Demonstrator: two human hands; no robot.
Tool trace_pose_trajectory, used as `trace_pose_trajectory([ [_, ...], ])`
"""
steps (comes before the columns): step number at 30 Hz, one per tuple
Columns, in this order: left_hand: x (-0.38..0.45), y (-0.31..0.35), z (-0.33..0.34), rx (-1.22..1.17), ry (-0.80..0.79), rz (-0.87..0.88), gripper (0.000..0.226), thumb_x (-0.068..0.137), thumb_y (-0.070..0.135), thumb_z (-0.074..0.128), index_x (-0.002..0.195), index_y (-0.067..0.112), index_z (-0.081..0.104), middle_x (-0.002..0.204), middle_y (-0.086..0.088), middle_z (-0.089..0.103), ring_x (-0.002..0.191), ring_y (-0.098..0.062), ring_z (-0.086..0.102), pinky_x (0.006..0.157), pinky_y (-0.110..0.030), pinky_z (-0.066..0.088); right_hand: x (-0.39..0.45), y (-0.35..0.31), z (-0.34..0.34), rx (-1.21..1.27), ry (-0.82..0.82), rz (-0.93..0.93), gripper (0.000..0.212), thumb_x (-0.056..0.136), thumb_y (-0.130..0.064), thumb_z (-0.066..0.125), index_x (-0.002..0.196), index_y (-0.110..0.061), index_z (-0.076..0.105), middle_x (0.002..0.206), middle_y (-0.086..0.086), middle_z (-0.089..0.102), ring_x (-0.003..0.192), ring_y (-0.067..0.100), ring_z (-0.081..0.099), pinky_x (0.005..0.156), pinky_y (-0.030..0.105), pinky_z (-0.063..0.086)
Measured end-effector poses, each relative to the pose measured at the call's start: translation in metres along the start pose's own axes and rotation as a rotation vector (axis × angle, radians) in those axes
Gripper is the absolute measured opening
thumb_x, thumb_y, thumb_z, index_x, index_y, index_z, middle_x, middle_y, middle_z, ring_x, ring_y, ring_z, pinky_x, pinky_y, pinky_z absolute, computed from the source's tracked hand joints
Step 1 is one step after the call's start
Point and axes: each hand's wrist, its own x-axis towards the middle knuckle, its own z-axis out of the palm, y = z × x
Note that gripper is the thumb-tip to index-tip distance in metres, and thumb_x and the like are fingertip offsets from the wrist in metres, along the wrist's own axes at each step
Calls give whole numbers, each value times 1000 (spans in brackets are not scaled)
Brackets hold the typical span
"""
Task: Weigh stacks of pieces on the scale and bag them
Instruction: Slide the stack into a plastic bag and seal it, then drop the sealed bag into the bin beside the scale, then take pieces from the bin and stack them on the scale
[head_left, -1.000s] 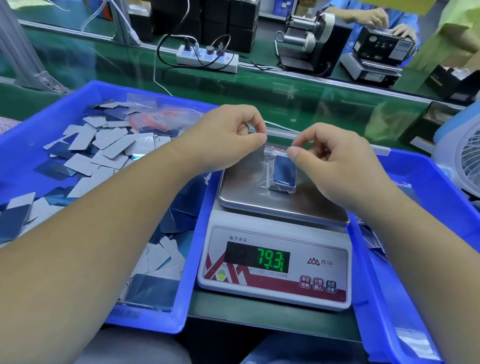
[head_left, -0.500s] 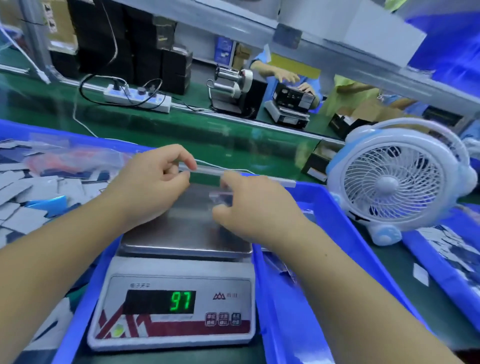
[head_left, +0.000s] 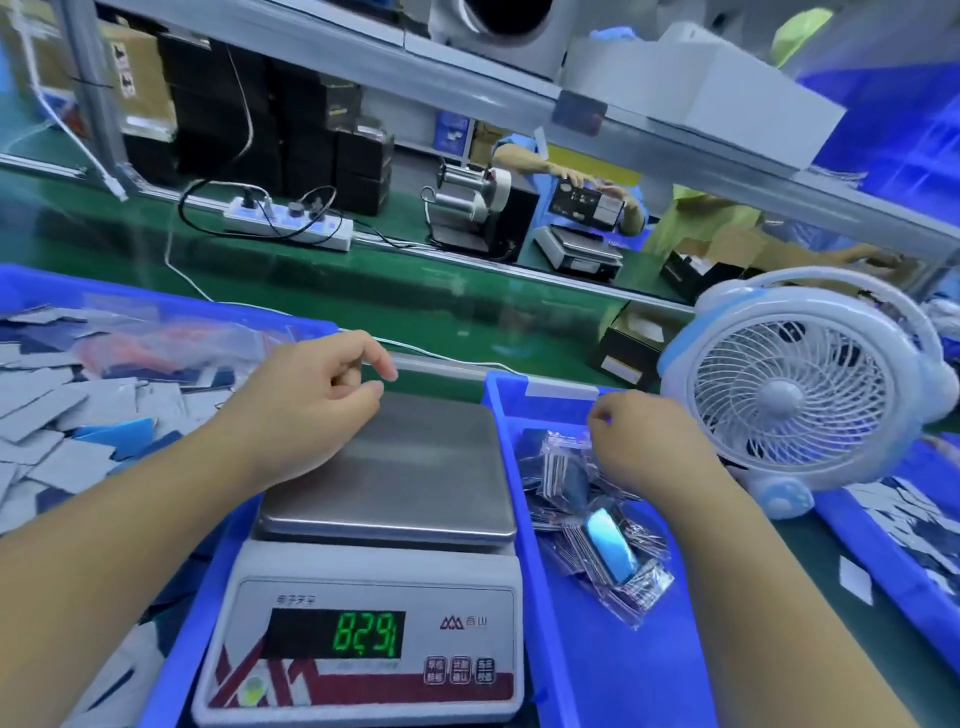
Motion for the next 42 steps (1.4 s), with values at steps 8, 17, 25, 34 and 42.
trace_pose_trajectory([
  [8,0,-10,-9,7,3,-56,27,90,6,59,82,31,62,47,12,36,50,-7,38,51,-16,32,-18,-23,2,-163,-299,-237,21,94,-40,52,92,-22,64,102,1,67,95,24,56,78,35,48],
  [17,1,-12,-9,-3,-5,-80,26,92,7,57,82,30,62,46,12,36,49,-8,37,51,-20,31,-27,-34,-18,125,-295,-215,23,92,-16,52,87,-31,69,76,-18,57,65,4,54,53,20,39],
  [25,17,7,-44,43,-148,-252,17,90,17,56,83,28,66,51,14,49,45,-6,43,44,-17,37,-28,-100,-23,104,-220,-441,18,92,-24,49,86,-31,65,75,-18,61,70,0,55,59,25,45],
  [34,-1,-39,-121,715,-389,-580,27,92,7,46,106,10,70,107,-9,71,88,-26,66,73,-32,53,-54,-180,-7,83,-82,-631,17,92,-29,41,89,-22,56,83,-2,64,78,26,59,63,35,50],
  [42,-10,-73,-132,528,-368,-613,20,83,34,73,102,28,70,105,4,65,78,-11,63,68,-26,51,-66,-180,5,260,-10,-710,20,93,-37,42,79,-25,49,72,-9,58,71,13,54,65,34,48],
])
